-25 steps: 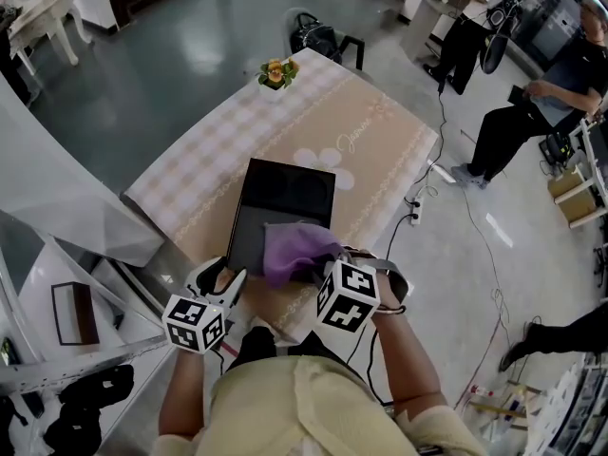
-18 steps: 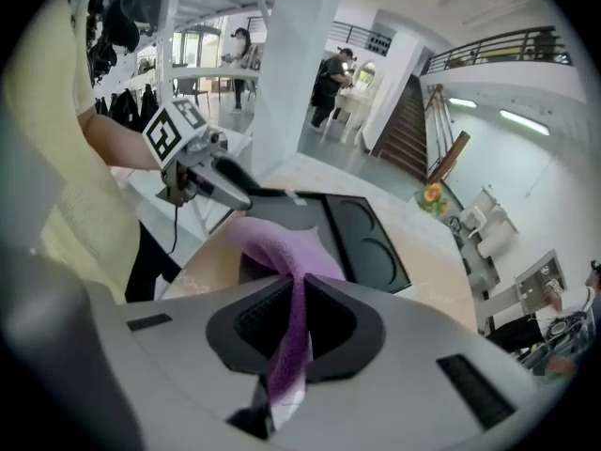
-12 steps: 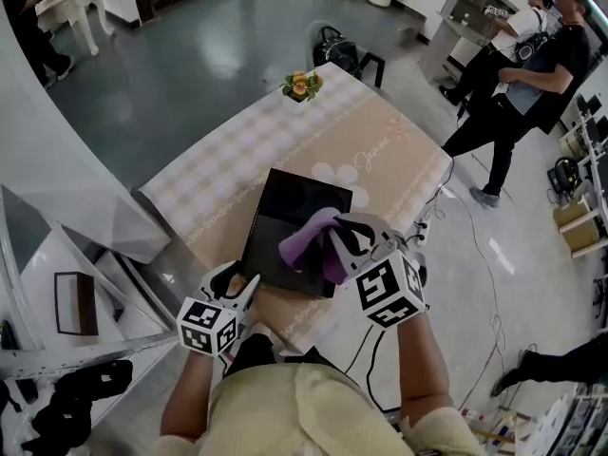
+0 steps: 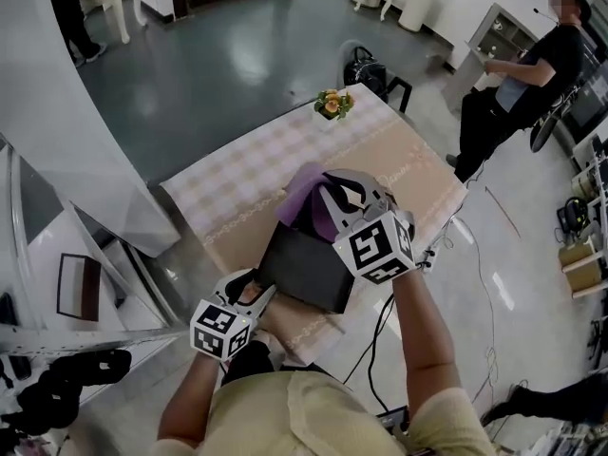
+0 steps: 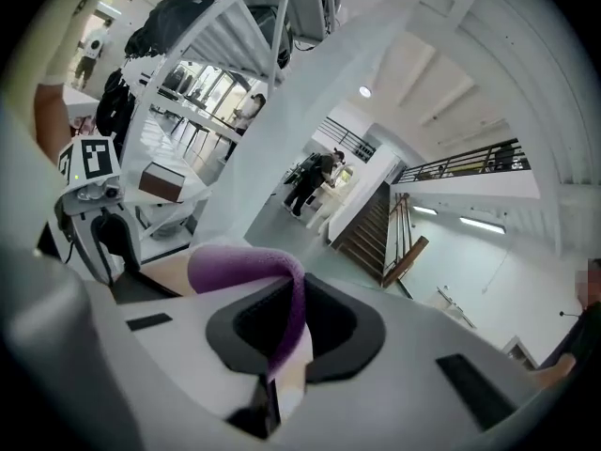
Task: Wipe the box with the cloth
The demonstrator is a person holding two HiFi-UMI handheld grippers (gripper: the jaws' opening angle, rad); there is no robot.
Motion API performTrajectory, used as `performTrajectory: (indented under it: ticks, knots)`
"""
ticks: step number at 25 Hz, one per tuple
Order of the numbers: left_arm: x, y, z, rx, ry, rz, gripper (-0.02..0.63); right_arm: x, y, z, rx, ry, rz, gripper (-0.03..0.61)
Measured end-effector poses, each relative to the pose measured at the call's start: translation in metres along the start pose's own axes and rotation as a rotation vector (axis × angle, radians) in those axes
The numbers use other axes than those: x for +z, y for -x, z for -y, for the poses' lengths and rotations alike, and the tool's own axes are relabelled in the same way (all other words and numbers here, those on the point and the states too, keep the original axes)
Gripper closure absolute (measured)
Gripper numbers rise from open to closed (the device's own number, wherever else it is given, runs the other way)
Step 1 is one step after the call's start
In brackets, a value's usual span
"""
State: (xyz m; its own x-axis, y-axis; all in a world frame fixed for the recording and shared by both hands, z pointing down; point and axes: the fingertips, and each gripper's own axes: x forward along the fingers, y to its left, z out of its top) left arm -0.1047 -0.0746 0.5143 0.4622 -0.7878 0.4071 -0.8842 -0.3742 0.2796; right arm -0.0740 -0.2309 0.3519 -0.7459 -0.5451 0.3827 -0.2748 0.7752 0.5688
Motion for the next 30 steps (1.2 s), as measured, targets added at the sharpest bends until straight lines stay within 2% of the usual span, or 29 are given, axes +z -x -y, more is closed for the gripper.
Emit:
performTrajectory:
  ticks: [3,6,9,12,14,21,25,30]
  knots:
    - [0.001,0.0,0.0,0.004,0.002,0.006,0.416,0.005,-0.019,0.002,0.024,0.027,0.027,0.531]
    - [0.001,-0.001,0.0,0.019,0.011,0.011,0.416,0.005,-0.045,-0.007,0.078,0.141,0.024,0.531]
    - [0.001,-0.001,0.001,0.02,0.006,0.009,0.416,-0.01,-0.07,-0.028,0.151,0.262,-0.031,0.531]
    - [-0.001,-0.002,0.0,0.021,0.006,0.007,0.416,-0.036,-0.095,-0.057,0.265,0.326,-0.117,0.531]
    - [-0.001,-0.002,0.0,0.021,0.007,0.007,0.416,-0.05,-0.105,-0.072,0.322,0.314,-0.168,0.531]
    - [-0.001,-0.003,0.0,0.026,0.02,0.017,0.416,-0.075,-0.118,-0.094,0.455,0.101,-0.338,0.532]
    - [-0.001,-0.003,0.0,0.029,0.017,0.018,0.416,-0.077,-0.117,-0.103,0.521,0.078,-0.435,0.532]
    - [-0.003,-0.004,-0.001,0.033,0.009,0.014,0.416,-0.074,-0.106,-0.12,0.6,0.068,-0.497,0.532]
